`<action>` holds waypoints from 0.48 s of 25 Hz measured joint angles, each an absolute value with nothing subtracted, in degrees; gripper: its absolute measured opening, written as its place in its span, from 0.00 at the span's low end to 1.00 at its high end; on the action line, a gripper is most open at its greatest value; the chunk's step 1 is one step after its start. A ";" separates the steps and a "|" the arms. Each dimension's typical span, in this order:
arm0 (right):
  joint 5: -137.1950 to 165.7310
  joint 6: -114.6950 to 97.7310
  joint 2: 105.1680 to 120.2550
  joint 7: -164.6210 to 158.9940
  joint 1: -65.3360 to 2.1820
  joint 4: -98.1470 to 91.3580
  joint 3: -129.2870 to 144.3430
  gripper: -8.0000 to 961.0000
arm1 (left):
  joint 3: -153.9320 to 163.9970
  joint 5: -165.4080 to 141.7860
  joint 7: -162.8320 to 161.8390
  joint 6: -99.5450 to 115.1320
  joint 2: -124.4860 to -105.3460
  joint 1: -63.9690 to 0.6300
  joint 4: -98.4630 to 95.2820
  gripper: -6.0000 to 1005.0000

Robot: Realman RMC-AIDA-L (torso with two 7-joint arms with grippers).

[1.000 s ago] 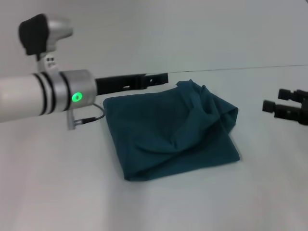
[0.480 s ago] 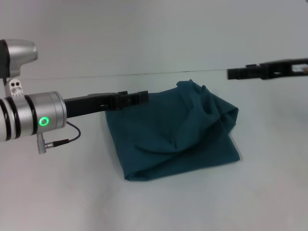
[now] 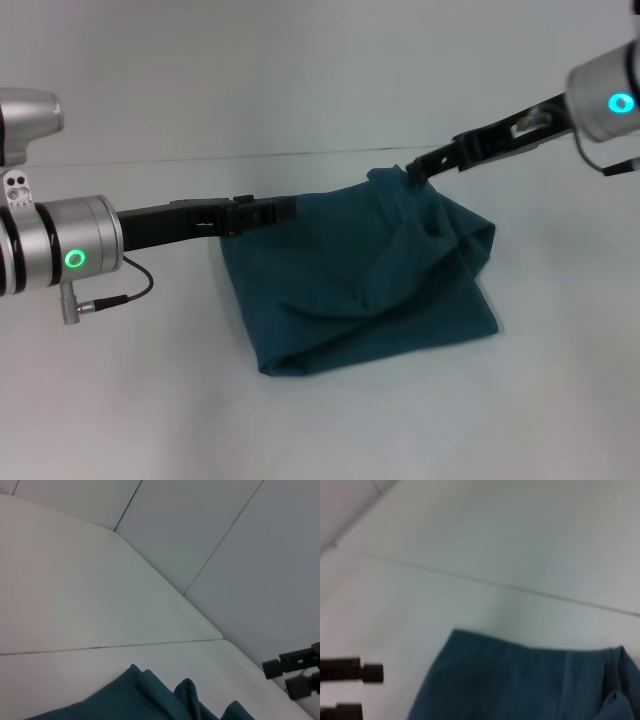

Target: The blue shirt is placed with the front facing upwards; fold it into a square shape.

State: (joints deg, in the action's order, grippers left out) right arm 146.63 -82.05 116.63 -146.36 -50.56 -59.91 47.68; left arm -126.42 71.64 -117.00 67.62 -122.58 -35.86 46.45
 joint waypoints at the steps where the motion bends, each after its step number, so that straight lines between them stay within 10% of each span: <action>1: 148.23 -82.58 116.86 -147.15 -51.38 -60.01 48.39 0.92 | -126.43 71.63 -116.98 67.67 -122.56 -35.85 46.45 0.78; 12: 157.00 -81.93 119.02 -148.69 -56.90 -57.82 51.01 0.92 | -126.48 71.63 -116.73 67.20 -122.72 -35.39 46.28 0.78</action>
State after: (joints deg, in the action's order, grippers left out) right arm 157.00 -81.93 119.02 -148.69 -56.90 -57.82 51.02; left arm -126.48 71.63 -116.73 67.20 -122.72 -35.39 46.28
